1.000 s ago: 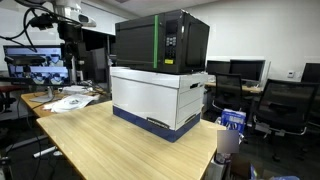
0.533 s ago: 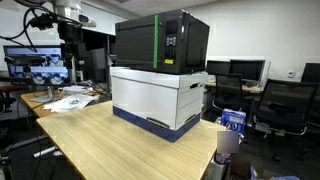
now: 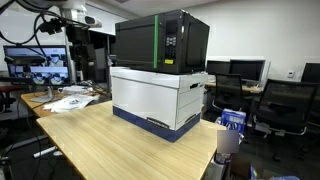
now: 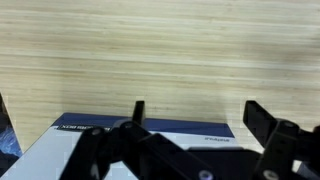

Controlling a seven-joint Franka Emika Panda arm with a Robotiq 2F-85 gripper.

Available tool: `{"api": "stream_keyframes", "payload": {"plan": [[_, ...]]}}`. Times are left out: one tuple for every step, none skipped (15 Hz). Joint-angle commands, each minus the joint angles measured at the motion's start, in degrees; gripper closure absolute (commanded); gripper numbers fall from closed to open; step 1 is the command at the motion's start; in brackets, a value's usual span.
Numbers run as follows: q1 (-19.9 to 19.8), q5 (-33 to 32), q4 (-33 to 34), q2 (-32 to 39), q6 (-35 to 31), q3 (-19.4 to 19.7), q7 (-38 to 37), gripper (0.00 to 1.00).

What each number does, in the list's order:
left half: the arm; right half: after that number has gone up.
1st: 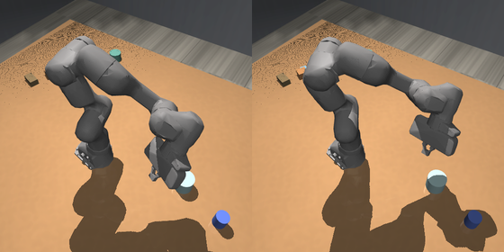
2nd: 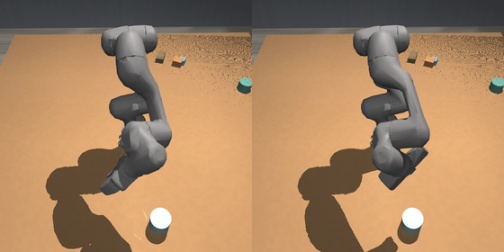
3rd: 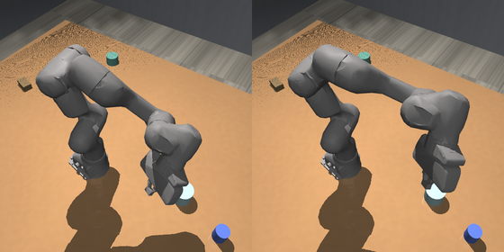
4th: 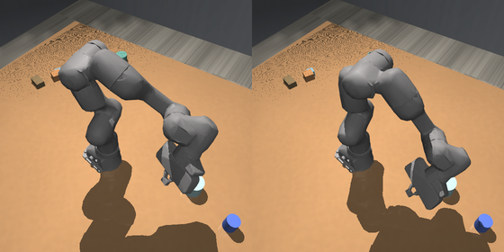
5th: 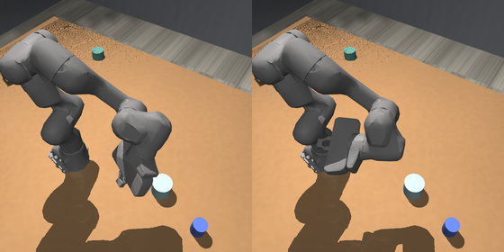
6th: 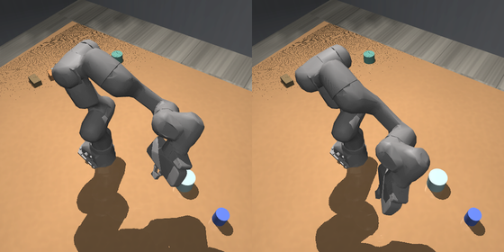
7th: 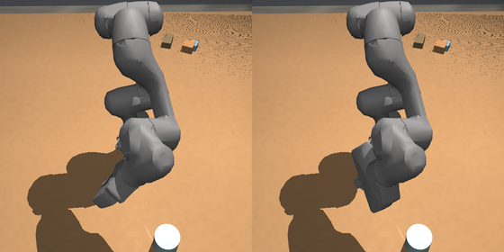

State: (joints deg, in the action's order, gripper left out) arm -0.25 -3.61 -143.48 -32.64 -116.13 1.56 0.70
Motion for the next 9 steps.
{"api": "stream_keyframes", "payload": {"plan": [[-1.51, -2.15, -0.55, 1.66, -5.83, 0.31, 0.98, 0.00], [-1.77, -2.80, -1.00, 1.10, -6.76, 0.34, 1.09, 0.00], [-2.09, -3.42, -1.19, 0.60, -6.96, 0.31, 0.92, 0.00], [-2.34, -3.68, -1.30, -0.24, -6.64, 0.34, 0.77, 0.00], [-2.60, -4.10, -1.25, -0.80, -6.44, 0.34, 0.58, 0.00], [-2.92, -4.12, -1.01, -1.89, -5.85, 0.53, 0.42, 0.00], [-2.95, -3.83, -1.23, -2.94, -6.74, 0.87, 0.47, 0.00], [-3.03, -3.92, -1.82, -3.88, -8.30, 1.16, 0.75, 0.00], [-3.22, -3.96, -1.98, -4.65, -9.25, 1.39, 0.85, 0.00]]}}
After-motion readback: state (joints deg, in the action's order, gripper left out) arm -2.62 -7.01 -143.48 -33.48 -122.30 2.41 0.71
